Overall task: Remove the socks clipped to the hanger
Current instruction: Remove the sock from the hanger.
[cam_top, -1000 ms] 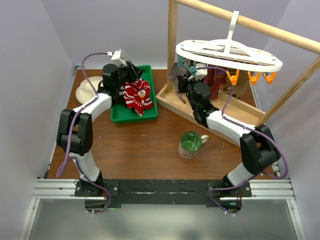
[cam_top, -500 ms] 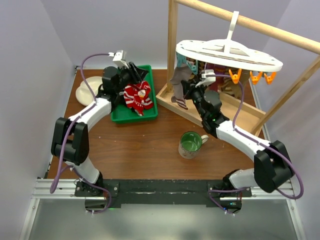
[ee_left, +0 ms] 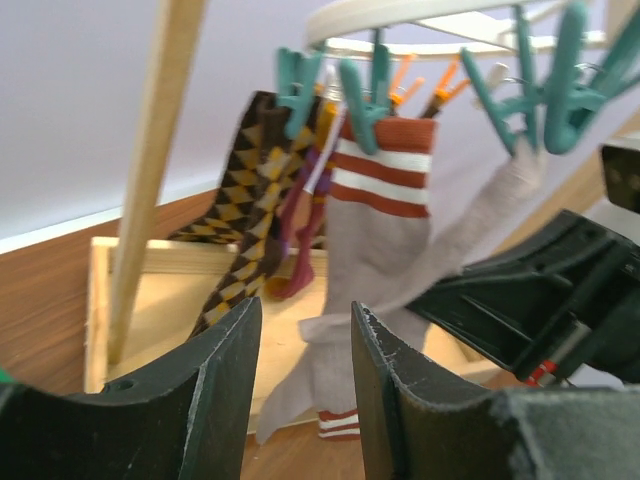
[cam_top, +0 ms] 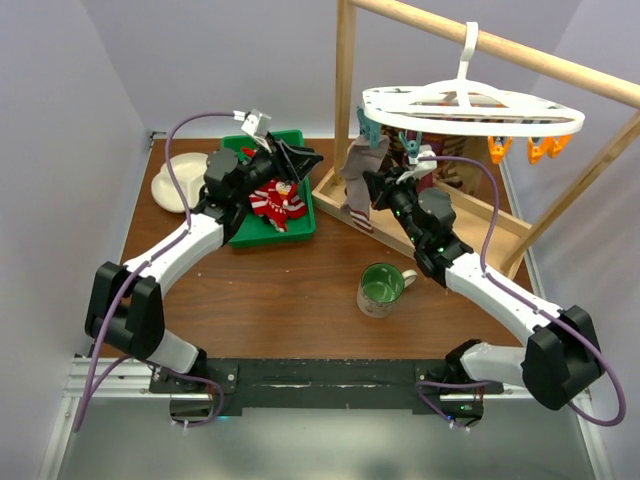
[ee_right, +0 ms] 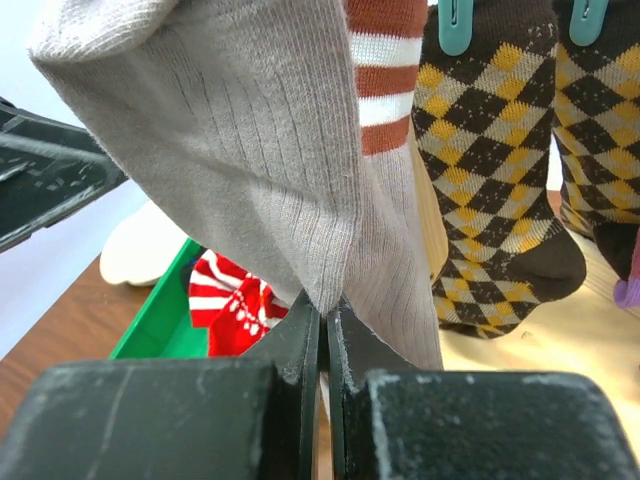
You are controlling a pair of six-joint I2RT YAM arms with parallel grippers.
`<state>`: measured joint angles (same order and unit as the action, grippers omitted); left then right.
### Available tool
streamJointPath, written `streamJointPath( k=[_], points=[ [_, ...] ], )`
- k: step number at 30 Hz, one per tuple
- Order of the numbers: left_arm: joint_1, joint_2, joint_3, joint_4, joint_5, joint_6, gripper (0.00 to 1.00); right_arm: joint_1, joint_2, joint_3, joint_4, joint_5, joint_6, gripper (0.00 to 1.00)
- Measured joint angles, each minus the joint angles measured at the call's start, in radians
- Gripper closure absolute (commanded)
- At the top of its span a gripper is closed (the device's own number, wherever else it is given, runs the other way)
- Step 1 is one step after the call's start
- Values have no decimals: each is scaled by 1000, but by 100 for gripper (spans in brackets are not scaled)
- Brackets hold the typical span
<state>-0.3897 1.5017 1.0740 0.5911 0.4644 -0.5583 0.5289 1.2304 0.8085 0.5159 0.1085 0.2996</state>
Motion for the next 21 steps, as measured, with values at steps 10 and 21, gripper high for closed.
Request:
streamJointPath(
  k=[10, 21],
  points=[
    [-92, -5, -5, 32, 112, 55, 50, 0, -19, 0, -41, -31, 0, 100],
    [-154, 46, 126, -23, 87, 138, 50, 0, -26, 0, -58, -48, 0, 100]
  ],
)
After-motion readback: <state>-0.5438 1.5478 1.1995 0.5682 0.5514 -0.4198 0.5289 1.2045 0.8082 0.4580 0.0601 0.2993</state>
